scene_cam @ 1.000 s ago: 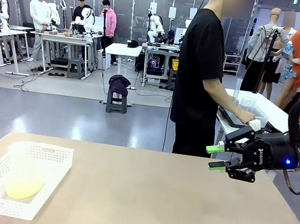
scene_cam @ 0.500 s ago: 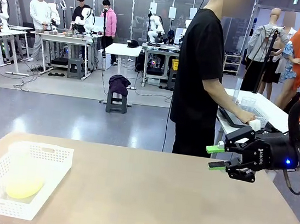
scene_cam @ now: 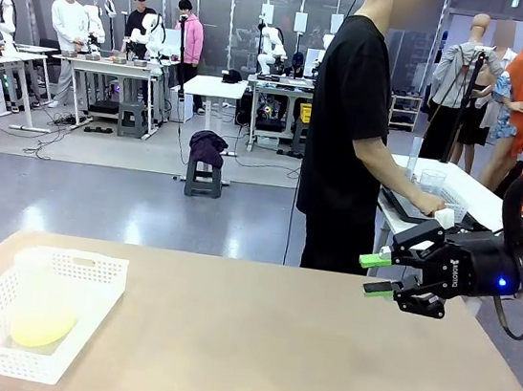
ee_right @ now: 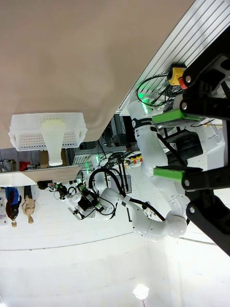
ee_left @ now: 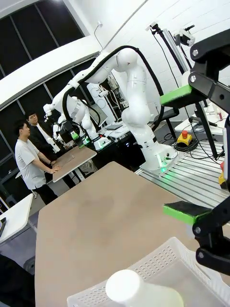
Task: Prepare the solutions needed for the experiment.
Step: When the human places the Big flask in the center of the table, pick up the Big flask and place it in the left Organizing basket.
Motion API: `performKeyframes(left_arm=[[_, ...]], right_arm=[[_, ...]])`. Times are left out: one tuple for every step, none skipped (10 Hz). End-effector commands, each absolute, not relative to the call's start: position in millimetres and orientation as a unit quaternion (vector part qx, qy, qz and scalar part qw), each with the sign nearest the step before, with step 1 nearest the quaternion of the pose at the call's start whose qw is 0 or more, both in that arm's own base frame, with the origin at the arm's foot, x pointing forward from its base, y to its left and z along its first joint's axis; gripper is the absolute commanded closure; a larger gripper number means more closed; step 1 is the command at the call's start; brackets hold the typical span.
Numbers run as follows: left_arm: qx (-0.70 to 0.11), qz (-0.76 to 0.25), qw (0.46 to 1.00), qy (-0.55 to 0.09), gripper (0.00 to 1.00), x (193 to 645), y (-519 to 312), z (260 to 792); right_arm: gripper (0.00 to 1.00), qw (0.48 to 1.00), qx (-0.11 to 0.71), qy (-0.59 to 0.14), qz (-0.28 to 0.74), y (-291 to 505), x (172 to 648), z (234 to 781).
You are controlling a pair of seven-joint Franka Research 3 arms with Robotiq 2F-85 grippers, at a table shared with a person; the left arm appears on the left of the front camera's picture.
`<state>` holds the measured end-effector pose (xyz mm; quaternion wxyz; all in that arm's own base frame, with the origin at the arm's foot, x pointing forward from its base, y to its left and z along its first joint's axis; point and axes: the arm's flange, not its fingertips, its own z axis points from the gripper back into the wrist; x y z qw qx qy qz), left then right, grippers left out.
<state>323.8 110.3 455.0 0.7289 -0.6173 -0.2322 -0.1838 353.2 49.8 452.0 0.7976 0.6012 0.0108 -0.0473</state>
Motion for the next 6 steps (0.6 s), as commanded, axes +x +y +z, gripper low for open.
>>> performKeyframes(left_arm=[[-0.609, -0.185, 0.734, -0.236, 0.0, 322.1, 107.7, 456.0], [-0.609, -0.185, 0.734, -0.236, 0.0, 322.1, 107.7, 456.0], [-0.609, -0.185, 0.734, -0.236, 0.0, 322.1, 107.7, 456.0], [-0.609, -0.185, 0.734, -0.236, 0.0, 322.1, 107.7, 456.0], [-0.609, -0.185, 0.734, -0.236, 0.0, 322.1, 107.7, 456.0], [-0.609, -0.185, 0.734, -0.236, 0.0, 322.1, 107.7, 456.0]], right_arm=[[0.56, 0.796, 0.603, 0.008, -0.045, 50.6, 352.9, 453.3], [0.56, 0.796, 0.603, 0.008, -0.045, 50.6, 352.9, 453.3], [0.56, 0.796, 0.603, 0.008, -0.045, 50.6, 352.9, 453.3], [0.56, 0.796, 0.603, 0.008, -0.045, 50.6, 352.9, 453.3], [0.56, 0.796, 0.603, 0.008, -0.045, 50.6, 352.9, 453.3], [0.56, 0.796, 0.603, 0.008, -0.045, 50.6, 352.9, 453.3]])
